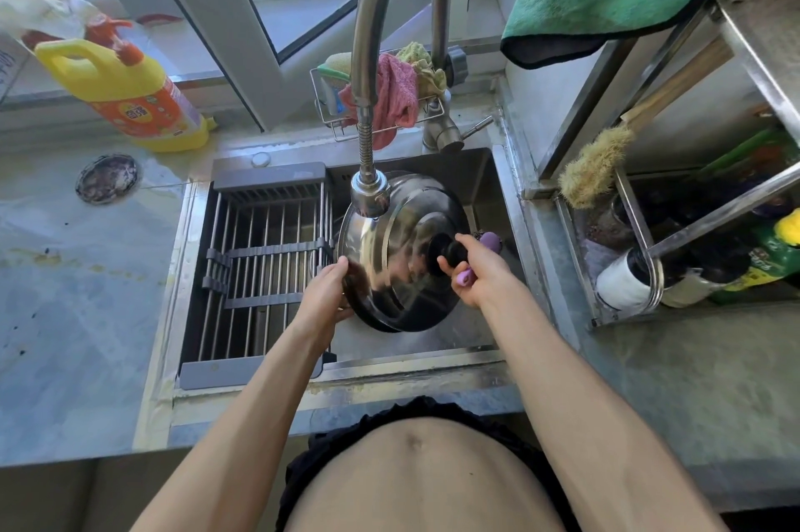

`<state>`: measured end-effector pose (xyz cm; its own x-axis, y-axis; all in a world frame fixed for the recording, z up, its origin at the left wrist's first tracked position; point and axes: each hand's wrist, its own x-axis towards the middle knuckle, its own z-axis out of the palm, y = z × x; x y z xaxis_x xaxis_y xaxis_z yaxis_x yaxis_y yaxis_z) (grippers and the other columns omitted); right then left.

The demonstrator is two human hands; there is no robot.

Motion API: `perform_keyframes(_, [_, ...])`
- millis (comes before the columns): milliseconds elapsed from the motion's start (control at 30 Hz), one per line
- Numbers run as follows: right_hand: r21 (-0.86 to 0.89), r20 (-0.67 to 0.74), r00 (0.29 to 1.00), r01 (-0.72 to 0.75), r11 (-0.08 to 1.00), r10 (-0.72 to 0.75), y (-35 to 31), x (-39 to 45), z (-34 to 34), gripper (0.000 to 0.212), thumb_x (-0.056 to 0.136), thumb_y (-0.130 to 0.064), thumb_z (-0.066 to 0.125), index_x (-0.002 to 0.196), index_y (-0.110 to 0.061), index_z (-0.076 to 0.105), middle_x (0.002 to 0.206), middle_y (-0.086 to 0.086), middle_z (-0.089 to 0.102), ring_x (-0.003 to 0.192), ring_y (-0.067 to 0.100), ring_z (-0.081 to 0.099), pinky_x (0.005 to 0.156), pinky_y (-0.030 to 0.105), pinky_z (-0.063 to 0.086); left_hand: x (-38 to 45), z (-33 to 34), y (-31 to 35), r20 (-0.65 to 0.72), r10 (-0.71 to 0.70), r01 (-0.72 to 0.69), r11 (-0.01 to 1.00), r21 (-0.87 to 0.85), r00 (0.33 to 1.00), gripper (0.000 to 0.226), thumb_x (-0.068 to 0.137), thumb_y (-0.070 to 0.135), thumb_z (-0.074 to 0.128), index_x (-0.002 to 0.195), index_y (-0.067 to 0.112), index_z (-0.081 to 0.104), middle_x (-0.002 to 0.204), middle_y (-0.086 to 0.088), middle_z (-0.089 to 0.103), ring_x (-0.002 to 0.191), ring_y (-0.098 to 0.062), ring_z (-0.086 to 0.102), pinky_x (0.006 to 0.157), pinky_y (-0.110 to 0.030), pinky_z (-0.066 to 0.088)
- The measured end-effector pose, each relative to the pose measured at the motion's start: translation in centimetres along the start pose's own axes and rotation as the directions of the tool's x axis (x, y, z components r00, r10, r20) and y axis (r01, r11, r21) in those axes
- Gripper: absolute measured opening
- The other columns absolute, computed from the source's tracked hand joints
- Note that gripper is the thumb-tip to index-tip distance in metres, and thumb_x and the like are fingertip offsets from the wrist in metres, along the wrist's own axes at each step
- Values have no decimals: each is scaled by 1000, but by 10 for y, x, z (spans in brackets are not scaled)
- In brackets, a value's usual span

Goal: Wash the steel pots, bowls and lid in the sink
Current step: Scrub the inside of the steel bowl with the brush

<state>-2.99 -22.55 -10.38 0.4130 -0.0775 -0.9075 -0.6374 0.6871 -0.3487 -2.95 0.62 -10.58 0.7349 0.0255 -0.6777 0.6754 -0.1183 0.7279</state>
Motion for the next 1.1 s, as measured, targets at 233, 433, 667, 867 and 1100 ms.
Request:
perform_keyframes(233, [248,85,995,-69,966,49,6,-6,4,14,94,-20,64,104,-21,55,113,16,63,61,12,63,32,10,32,-5,1,6,-56,8,-14,993,-114,998,45,107,46,46,122,9,68,114,-10,76,108,-24,71,83,-33,57])
perform_keyframes(433, [400,147,977,-199,895,151,9,8,6,32,93,-28,65,120,-11,60,75,16,65,29,3,41,29,12,33,-4,-5,-2,-53,68,-72,994,-80,996,37,109,35,47,114,7,72,113,-13,75,103,-22,66,92,-38,49])
perform_keyframes(667, [348,127,984,-161,923,123,9,0,7,42,91,-33,68,125,-9,61,75,15,66,37,4,49,32,13,40,3,-4,7,-99,143,-153,984,-95,985,29,107,29,52,93,12,72,100,-16,73,93,-25,63,87,-40,48])
perform_keyframes(867, [246,92,992,-109,963,88,2,-3,9,42,92,-36,66,126,-12,59,77,15,68,35,6,50,30,14,38,1,-3,10,-76,148,-155,984,-92,986,31,109,29,49,91,11,68,93,-16,64,88,-27,57,82,-41,44])
perform_keyframes(1100, [84,53,995,-87,993,83,2,-1,11,42,91,-40,66,121,-10,59,89,13,70,51,10,59,34,18,42,2,-3,19,-115,138,-151,982,-114,984,29,108,28,50,92,12,67,85,-5,69,81,-18,62,76,-33,48])
